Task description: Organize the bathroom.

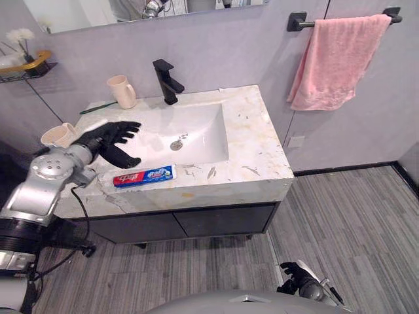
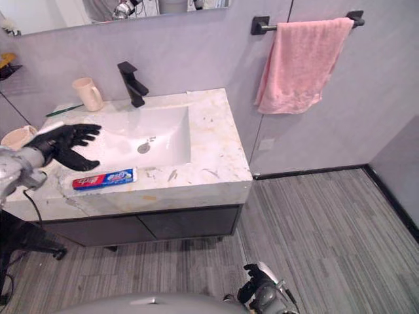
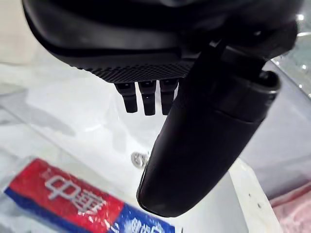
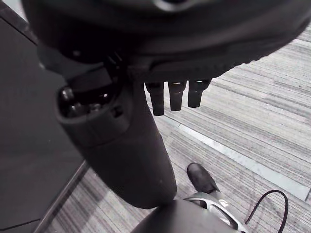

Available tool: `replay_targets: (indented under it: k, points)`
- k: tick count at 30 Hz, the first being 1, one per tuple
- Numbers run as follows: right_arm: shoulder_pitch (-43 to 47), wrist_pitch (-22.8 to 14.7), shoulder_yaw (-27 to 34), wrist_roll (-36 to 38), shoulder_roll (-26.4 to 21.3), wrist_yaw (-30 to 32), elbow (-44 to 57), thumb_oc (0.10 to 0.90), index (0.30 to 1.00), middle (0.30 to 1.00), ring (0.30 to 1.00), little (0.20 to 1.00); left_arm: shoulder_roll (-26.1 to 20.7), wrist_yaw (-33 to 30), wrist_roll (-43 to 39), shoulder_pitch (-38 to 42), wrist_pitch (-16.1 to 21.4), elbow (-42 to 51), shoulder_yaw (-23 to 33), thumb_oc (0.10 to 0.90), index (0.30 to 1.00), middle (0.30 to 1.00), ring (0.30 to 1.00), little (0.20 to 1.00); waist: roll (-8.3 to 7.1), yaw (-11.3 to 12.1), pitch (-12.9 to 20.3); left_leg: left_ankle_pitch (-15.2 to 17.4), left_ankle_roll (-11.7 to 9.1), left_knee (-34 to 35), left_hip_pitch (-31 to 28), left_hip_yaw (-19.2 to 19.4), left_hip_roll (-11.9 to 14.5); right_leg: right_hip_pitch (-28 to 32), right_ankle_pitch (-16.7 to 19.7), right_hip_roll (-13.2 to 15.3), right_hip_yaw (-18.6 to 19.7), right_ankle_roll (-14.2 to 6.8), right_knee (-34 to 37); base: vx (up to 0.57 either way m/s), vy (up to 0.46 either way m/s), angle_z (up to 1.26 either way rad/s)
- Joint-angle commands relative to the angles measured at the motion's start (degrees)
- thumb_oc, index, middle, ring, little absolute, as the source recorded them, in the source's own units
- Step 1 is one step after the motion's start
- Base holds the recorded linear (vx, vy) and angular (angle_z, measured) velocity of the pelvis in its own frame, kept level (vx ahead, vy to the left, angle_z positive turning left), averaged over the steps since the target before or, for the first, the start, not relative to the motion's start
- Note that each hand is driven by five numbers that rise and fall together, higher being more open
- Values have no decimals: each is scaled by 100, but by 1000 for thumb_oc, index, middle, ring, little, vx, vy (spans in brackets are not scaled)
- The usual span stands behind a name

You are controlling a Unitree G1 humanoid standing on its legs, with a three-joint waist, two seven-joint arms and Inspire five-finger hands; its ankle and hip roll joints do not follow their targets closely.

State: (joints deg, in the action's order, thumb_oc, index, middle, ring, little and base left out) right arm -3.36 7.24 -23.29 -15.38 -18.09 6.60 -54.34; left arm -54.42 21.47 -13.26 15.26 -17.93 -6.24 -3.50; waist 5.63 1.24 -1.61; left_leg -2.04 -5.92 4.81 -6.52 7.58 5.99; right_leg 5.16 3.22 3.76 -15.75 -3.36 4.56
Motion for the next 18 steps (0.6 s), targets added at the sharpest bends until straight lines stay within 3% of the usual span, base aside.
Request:
replay_targets:
  k: [1, 18]
  points:
    - [68, -50, -351, -265, 15, -52, -80, 800, 900, 900, 900, 900, -492, -189, 459, 962, 335, -279, 588, 800, 900, 900, 900, 900, -260, 23, 121, 705, -165, -661, -66, 99, 47, 59, -333, 356, 524, -574, 44, 6, 13, -5]
    - [-20, 27, -246, -413, -38, 75, -311, 800, 900, 900, 900, 900, -705, 196, 838, 1053, 405, -944, 435, 800, 900, 900, 900, 900, -314, 24, 125, 679, -152, -649, -33, 153, 44, 26, -325, 336, 522, -572, 44, 0, 0, 0]
